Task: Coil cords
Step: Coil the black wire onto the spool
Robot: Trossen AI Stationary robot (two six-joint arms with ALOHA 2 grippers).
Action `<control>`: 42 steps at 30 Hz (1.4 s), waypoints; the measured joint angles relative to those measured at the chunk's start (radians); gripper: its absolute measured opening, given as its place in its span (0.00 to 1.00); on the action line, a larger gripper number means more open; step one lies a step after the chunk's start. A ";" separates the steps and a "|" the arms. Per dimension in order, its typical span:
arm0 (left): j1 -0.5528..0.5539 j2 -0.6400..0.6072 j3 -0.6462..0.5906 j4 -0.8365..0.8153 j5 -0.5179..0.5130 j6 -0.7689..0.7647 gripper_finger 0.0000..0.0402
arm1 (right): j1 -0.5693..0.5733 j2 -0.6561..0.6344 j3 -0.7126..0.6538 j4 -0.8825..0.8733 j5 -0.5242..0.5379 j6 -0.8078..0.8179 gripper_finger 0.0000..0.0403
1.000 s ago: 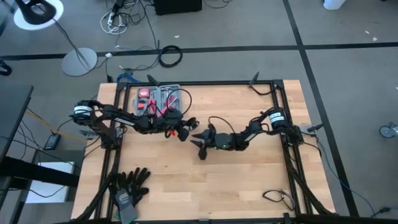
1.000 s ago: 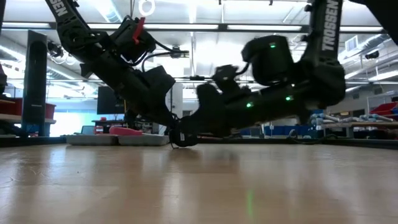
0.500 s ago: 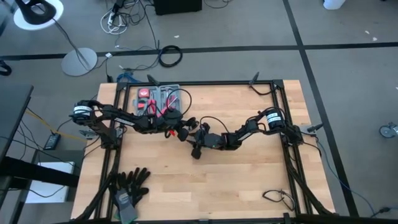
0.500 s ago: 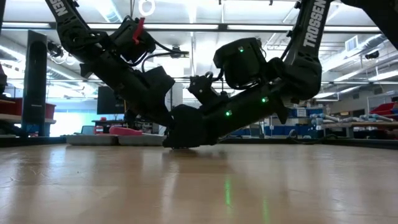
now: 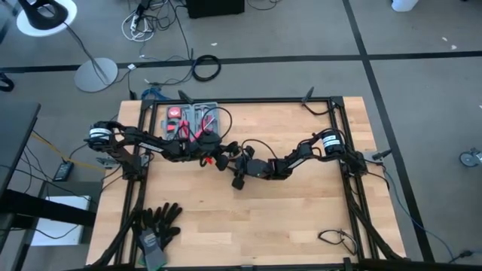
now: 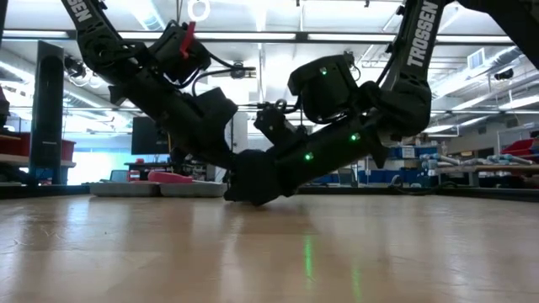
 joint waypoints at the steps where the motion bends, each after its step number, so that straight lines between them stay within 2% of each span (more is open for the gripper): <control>1: 0.000 0.000 0.000 0.003 0.000 0.000 0.00 | -0.002 0.001 0.000 -0.002 -0.005 0.000 0.33; 11: 0.000 0.000 0.000 0.039 0.005 0.000 0.00 | -0.003 0.001 0.000 0.000 -0.009 0.000 0.12; 17: 0.000 0.000 0.000 0.014 -0.035 0.024 0.00 | -0.003 0.001 0.000 0.014 -0.009 0.000 0.09; 22: 0.000 0.000 0.000 -0.038 -0.077 0.024 0.00 | -0.002 0.002 0.000 0.014 -0.002 0.001 0.14; 32: 0.001 0.000 0.000 -0.039 -0.078 0.024 0.00 | -0.033 0.002 0.003 0.016 0.026 -0.004 0.35; 35: 0.003 0.000 0.000 -0.039 -0.082 0.024 0.00 | -0.045 0.003 0.034 0.000 -0.006 -0.038 0.40; 39: 0.002 0.000 0.000 -0.038 -0.078 0.024 0.00 | -0.048 0.003 0.091 -0.059 -0.072 -0.102 0.43; 42: 0.002 0.000 0.000 -0.040 -0.079 0.024 0.00 | -0.048 0.002 0.122 -0.136 -0.018 -0.135 0.44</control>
